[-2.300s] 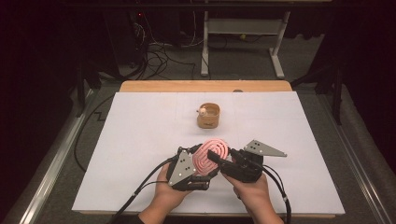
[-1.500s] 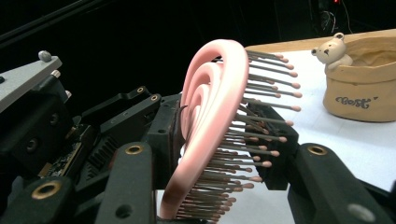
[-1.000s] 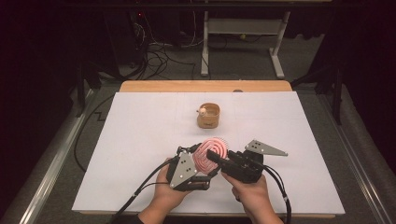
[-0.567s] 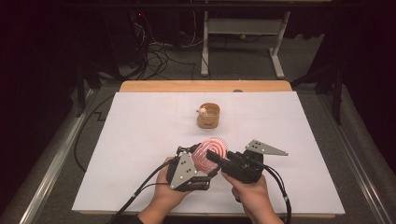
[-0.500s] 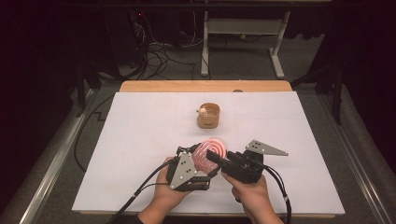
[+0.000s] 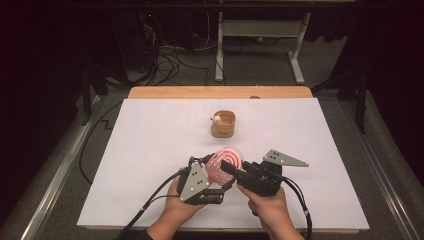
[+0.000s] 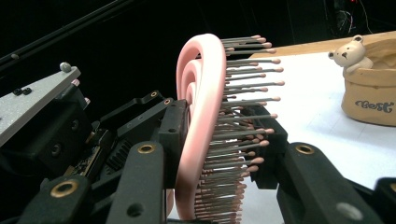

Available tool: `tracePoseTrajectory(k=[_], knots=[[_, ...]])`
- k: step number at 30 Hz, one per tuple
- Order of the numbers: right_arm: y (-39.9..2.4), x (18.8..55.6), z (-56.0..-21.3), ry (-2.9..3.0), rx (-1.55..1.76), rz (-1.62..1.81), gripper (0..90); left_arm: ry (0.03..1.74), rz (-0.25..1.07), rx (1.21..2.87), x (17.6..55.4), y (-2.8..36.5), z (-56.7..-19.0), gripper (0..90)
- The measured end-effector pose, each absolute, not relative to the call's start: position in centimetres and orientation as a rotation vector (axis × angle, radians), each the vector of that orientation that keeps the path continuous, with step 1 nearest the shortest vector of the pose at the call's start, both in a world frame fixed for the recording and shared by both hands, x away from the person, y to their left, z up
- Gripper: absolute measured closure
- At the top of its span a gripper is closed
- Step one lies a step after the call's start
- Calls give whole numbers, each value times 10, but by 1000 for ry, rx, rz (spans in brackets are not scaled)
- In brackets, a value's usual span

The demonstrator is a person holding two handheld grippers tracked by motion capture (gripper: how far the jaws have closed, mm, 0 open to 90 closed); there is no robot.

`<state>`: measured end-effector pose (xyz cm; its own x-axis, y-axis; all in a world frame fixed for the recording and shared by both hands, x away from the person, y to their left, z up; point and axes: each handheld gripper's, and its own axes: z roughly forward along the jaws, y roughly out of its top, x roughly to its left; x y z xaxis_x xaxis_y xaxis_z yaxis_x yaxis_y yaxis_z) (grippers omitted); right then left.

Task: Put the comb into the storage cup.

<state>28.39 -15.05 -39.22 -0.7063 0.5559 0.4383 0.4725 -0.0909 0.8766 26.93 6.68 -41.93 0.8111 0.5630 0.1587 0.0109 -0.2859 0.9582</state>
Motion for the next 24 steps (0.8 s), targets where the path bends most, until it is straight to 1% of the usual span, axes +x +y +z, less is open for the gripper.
tracePoseTrajectory(k=[12, 14, 20, 21, 22, 24], knots=[[-149, 285, -391, 2061, 1156, 1959, 647, 449, 534, 1780, 271, 71, -419, 173], [-149, 285, -391, 2058, 1153, 1963, 648, 454, 508, 1786, 272, 71, -419, 136], [-150, 285, -389, 2044, 1150, 1969, 650, 457, 486, 1790, 274, 70, -420, 133], [-151, 286, -389, 2043, 1149, 1969, 650, 459, 482, 1792, 274, 70, -420, 126], [-151, 286, -389, 2039, 1153, 1971, 650, 461, 480, 1792, 274, 70, -420, 89], [-151, 286, -389, 2035, 1150, 1973, 650, 469, 476, 1791, 275, 71, -421, 82]])
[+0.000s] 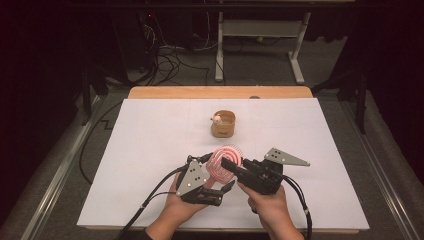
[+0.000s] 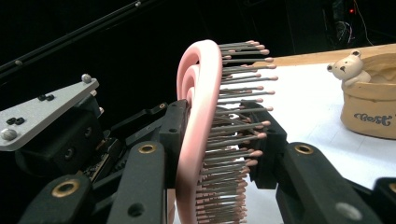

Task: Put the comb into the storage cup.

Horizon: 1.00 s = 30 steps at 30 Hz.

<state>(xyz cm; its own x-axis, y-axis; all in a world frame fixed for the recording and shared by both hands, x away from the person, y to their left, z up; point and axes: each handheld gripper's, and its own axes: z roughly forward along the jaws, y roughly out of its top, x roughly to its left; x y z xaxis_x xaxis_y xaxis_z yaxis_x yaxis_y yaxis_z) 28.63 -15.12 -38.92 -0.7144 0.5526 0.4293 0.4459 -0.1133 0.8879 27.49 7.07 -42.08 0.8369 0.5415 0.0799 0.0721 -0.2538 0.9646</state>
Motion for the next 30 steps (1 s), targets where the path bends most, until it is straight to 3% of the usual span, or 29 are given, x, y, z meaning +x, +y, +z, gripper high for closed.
tracePoseTrajectory(k=[7, 30], knots=[[-152, 287, -388, 2016, 1145, 1979, 654, 495, 456, 1793, 278, 72, -421, 1], [-167, 287, -377, 1930, 1118, 1952, 668, 513, 415, 1769, 279, 89, -419, 0]])
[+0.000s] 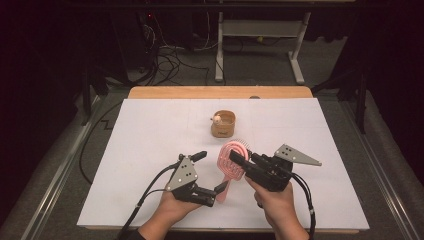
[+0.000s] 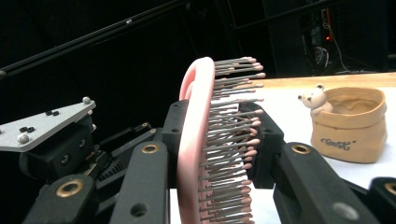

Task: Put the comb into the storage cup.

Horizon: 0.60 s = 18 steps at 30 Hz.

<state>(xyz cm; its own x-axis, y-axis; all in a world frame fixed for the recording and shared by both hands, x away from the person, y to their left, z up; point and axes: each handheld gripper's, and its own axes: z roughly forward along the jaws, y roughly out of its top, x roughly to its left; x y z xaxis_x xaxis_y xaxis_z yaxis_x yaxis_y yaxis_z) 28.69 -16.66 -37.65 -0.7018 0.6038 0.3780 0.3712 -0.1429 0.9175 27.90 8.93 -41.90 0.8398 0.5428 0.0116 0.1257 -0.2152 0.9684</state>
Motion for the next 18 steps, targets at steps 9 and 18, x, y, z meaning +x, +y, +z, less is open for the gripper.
tracePoseTrajectory(k=[9, 18], knots=[[-173, 286, -373, 1903, 1108, 1932, 670, 575, 421, 1741, 285, 110, -419, 0], [-184, 285, -368, 1858, 1106, 1917, 670, 639, 471, 1742, 287, 140, -422, 0]])
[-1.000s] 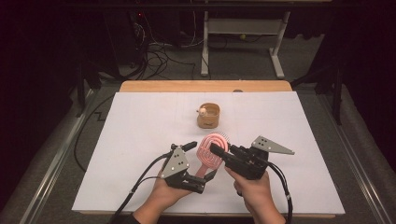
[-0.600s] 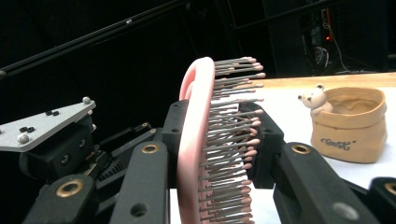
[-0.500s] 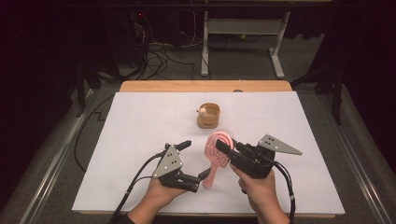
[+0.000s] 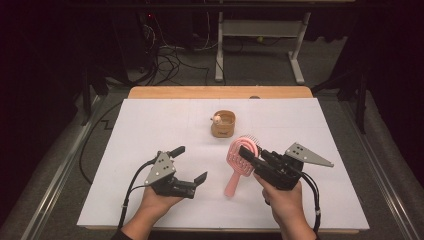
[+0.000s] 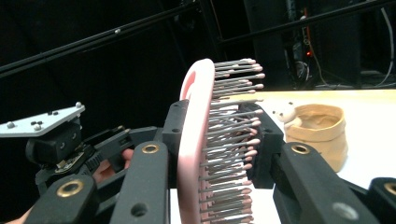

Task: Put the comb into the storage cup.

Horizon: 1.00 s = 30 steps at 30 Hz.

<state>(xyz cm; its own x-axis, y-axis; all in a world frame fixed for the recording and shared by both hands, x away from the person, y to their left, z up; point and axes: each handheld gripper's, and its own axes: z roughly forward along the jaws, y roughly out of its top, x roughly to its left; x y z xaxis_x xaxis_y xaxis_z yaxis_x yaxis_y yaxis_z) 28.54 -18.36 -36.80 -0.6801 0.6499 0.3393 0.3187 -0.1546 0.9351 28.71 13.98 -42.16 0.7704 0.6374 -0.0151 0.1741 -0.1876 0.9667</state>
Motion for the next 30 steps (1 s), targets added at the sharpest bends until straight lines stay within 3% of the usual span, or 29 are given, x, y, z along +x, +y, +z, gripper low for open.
tracePoseTrajectory(k=[30], knots=[[-224, 289, -365, 1732, 1137, 1785, 669, 806, 556, 1733, 295, 191, -458, 0]])
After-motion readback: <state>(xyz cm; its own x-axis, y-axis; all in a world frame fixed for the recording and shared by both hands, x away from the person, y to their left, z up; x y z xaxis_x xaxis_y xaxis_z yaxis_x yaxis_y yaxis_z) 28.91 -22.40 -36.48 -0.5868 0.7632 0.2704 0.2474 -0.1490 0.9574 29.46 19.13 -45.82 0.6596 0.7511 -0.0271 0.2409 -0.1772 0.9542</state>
